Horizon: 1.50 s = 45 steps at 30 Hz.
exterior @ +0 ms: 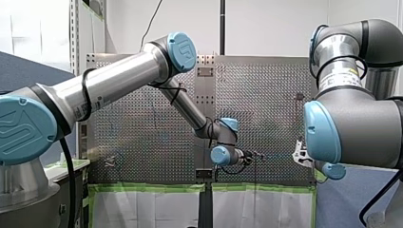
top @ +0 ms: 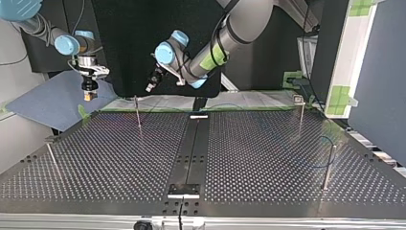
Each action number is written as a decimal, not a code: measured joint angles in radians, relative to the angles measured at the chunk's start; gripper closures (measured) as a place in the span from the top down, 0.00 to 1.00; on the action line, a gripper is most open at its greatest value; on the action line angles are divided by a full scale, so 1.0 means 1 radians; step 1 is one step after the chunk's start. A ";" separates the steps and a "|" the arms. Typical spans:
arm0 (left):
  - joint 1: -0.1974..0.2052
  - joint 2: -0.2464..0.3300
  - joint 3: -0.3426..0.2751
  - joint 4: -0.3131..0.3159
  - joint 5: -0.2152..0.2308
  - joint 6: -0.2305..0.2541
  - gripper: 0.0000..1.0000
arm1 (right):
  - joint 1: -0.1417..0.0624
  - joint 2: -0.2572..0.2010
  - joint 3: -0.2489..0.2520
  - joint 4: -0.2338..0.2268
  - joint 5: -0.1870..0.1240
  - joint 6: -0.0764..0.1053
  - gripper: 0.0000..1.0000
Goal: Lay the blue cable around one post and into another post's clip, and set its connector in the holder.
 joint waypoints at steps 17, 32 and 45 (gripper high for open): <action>0.001 0.064 -0.046 -0.025 -0.065 0.042 1.00 | 0.000 0.000 0.000 0.001 0.000 0.000 0.00; 0.018 0.193 -0.175 0.073 -0.175 0.020 1.00 | 0.000 0.000 0.000 0.000 0.000 0.013 0.00; 0.038 0.317 -0.299 0.152 -0.210 -0.092 1.00 | 0.007 0.001 0.000 -0.001 -0.001 0.035 0.00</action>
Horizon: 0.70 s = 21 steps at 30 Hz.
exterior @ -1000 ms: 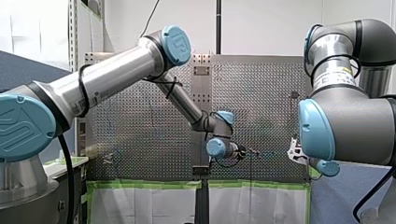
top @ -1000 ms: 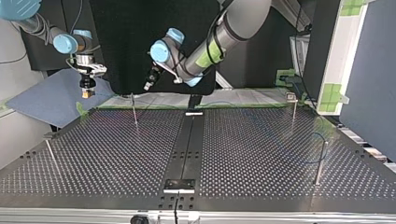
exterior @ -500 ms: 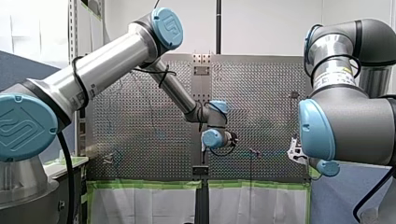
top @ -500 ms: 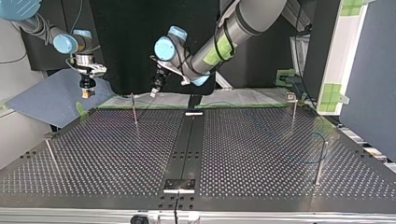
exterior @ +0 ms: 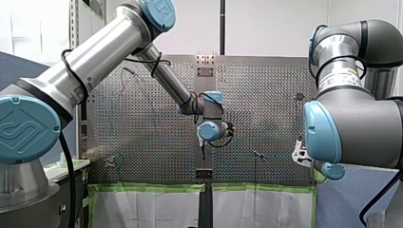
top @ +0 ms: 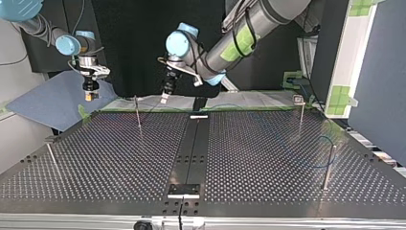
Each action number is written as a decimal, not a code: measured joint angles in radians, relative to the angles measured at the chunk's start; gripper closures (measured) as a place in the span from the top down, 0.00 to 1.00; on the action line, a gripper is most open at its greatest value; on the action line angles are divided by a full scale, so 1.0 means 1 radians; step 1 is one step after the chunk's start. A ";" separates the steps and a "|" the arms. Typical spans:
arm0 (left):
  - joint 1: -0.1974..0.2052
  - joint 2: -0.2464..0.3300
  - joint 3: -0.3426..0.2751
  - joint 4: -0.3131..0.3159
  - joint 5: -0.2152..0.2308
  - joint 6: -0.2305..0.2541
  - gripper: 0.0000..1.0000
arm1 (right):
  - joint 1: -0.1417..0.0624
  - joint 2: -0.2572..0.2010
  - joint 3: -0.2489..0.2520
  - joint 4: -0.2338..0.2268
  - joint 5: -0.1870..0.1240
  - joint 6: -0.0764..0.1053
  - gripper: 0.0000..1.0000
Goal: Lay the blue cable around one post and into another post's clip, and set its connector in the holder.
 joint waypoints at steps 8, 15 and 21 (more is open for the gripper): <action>0.006 0.070 -0.070 -0.046 -0.066 0.000 1.00 | 0.000 0.000 0.000 -0.002 0.001 0.009 0.00; 0.004 0.128 -0.128 -0.094 -0.124 -0.043 1.00 | 0.001 0.000 0.000 -0.007 0.000 0.014 0.00; 0.002 0.183 -0.183 -0.071 -0.167 -0.093 1.00 | 0.002 0.000 0.000 -0.007 0.000 0.014 0.00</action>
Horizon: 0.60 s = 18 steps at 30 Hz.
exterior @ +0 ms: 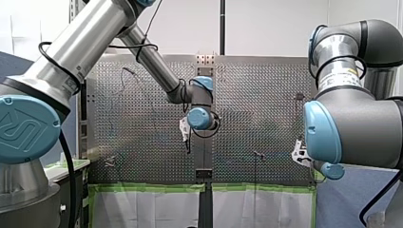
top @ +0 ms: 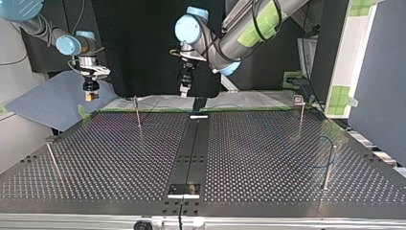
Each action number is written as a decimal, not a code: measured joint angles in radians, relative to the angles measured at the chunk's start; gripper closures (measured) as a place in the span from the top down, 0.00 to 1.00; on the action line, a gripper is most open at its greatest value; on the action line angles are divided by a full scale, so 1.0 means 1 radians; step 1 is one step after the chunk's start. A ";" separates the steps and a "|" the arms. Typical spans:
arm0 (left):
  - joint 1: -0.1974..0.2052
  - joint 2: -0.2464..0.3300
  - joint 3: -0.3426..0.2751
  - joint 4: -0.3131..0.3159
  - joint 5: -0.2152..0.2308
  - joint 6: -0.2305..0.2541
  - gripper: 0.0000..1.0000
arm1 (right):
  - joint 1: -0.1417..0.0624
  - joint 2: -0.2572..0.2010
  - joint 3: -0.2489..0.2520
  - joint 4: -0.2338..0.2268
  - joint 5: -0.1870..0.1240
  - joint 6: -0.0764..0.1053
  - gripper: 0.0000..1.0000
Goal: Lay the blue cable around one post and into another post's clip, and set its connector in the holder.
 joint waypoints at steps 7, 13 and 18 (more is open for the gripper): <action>0.012 0.060 -0.060 0.056 0.040 0.025 1.00 | 0.000 0.000 0.000 0.000 0.000 0.000 0.00; 0.022 0.106 -0.107 0.102 0.086 0.026 1.00 | 0.000 0.000 0.000 -0.001 0.000 0.000 0.00; 0.026 0.144 -0.145 0.126 0.123 0.028 1.00 | 0.000 0.000 0.000 -0.001 0.000 0.000 0.00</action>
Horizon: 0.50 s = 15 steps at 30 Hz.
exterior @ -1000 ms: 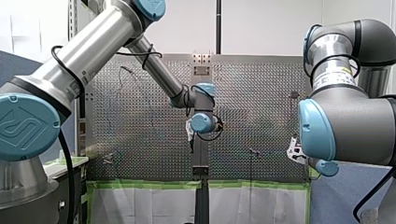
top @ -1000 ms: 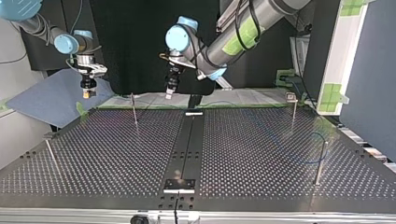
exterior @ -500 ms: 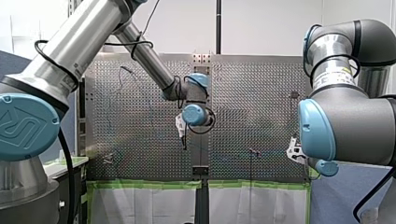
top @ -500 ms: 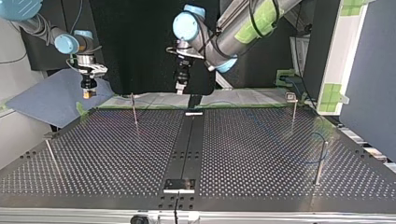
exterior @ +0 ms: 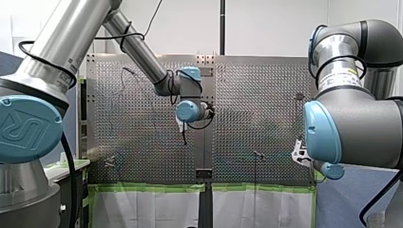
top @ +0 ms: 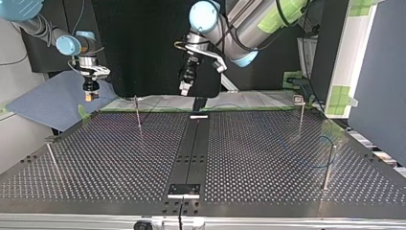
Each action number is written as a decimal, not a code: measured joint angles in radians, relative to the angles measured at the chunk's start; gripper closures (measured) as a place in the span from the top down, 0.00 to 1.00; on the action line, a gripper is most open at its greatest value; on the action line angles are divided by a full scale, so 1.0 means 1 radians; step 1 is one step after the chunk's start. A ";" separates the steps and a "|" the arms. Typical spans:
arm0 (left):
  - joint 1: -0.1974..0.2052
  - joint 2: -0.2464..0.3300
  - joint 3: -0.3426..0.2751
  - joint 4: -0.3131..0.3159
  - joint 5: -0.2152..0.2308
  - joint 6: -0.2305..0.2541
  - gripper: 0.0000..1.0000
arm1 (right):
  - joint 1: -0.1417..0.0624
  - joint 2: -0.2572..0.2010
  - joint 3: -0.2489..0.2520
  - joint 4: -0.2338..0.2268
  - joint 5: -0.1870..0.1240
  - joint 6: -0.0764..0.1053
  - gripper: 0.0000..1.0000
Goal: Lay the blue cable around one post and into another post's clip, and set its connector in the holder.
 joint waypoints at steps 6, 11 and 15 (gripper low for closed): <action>0.008 0.052 -0.052 -0.026 0.032 0.002 1.00 | 0.000 0.000 0.000 -0.004 -0.001 0.001 0.00; 0.017 0.097 -0.097 -0.014 0.036 0.003 1.00 | 0.000 0.000 0.000 -0.006 -0.001 0.001 0.00; 0.025 0.136 -0.136 0.011 0.038 0.004 1.00 | 0.000 0.000 0.000 -0.007 -0.001 0.002 0.00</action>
